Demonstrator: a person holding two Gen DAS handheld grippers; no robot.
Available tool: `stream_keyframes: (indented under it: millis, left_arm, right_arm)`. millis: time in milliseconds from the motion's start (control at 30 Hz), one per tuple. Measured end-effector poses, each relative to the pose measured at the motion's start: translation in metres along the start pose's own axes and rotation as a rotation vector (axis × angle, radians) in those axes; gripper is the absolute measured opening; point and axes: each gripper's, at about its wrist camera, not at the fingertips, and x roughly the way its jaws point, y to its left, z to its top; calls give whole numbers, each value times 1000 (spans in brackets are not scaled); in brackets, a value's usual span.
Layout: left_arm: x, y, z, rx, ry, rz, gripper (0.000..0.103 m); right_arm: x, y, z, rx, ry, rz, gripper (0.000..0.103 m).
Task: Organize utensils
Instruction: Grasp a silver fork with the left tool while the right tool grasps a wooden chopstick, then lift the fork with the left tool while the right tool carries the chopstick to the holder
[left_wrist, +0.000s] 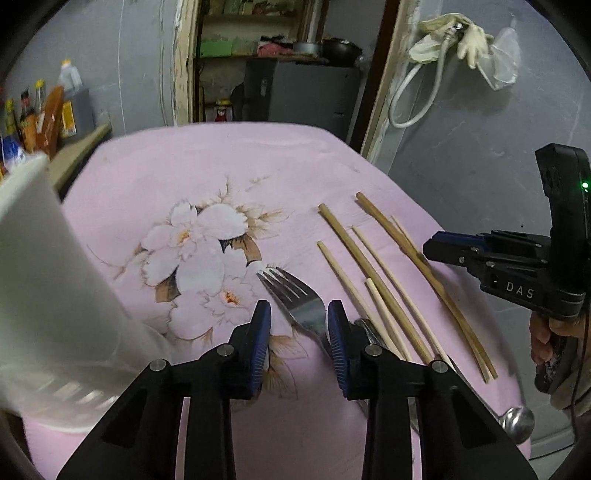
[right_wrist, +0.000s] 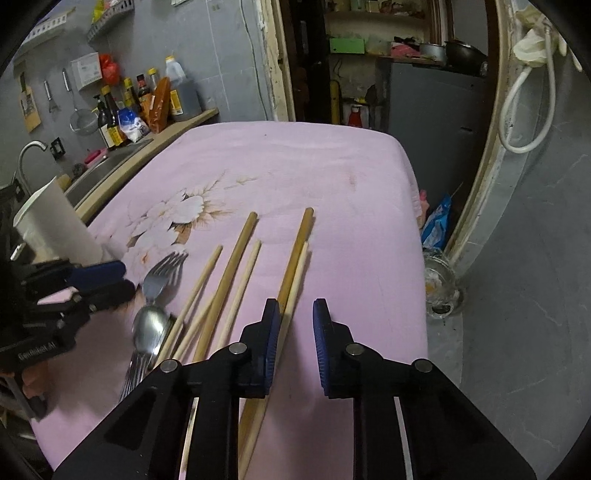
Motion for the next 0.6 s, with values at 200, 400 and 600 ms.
stream_keyframes:
  millis: [200,400,600]
  left_arm:
    - [13,11,4,-47,31,-24,27]
    - [18,12,6,-53,37,-65,22]
    - [15,10,7,-52,19,-109,11]
  right_arm:
    - [17,0,12,-2,24,-1,14]
    - [26,-2,19,12,34,-2,11]
    - [21,-13,14,75,28,77,5]
